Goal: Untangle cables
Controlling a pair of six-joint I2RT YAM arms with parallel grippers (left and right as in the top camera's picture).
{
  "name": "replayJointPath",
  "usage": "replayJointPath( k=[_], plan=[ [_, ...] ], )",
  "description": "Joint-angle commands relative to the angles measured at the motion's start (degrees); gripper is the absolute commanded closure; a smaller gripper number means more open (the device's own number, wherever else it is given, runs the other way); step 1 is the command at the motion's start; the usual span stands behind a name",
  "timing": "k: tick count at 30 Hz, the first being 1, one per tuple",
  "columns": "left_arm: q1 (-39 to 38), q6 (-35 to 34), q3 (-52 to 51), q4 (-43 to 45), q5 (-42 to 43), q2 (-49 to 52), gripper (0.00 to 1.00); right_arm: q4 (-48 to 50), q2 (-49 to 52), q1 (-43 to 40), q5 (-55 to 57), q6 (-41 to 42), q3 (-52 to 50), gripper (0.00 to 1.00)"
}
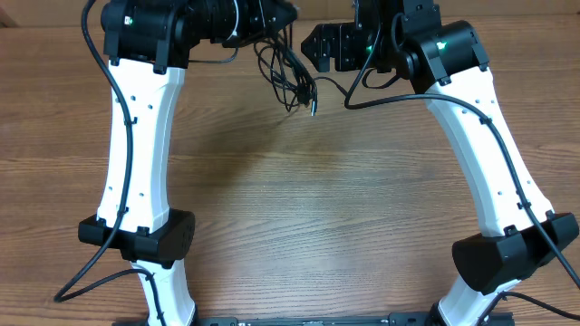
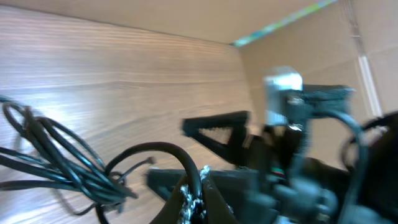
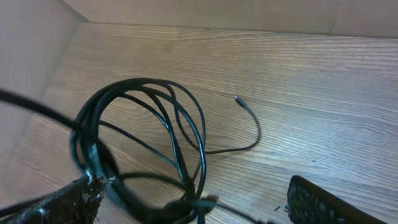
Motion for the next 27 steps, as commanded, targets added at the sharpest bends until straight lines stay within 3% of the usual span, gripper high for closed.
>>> replayJointPath(
  k=[1,5,10,14,17,19,21,22,27],
  plan=[
    [0.44,4.63,1.03,0.04,-5.75,-0.7,0.96,0.33,-0.79,0.37,-3.08,0.63,-0.24,0.07],
    [0.42,4.57,1.03,0.33,-4.96,-0.72,0.96,-0.02,-0.79,0.72,-5.35,0.59,-0.24,0.07],
    [0.44,3.67,1.03,1.51,2.27,-0.72,0.96,0.0,-0.61,2.8,-1.6,0.22,-0.24,0.09],
    [0.42,2.01,1.03,2.56,6.21,-0.72,0.96,0.0,0.11,4.74,0.46,-0.94,-0.24,0.32],
    [0.44,1.99,1.03,2.45,6.56,-0.72,0.96,-0.26,1.84,5.81,4.13,-1.31,-0.24,0.35],
    [0.44,1.99,1.03,2.43,7.13,-0.72,0.96,-0.52,2.73,5.84,4.57,-1.49,-0.24,0.7],
    [0.44,1.99,1.03,2.47,8.79,-0.72,0.96,-1.16,4.07,5.84,4.68,-1.51,-0.24,0.82],
    [0.48,2.01,1.03,2.45,9.2,-0.72,0.96,-1.18,4.61,5.84,5.01,-1.49,-0.24,0.96],
    [2.36,1.57,1.14,0.0,20.37,-1.01,0.96,-0.74,5.14,5.14,13.75,-1.22,-0.24,0.96]
  ],
)
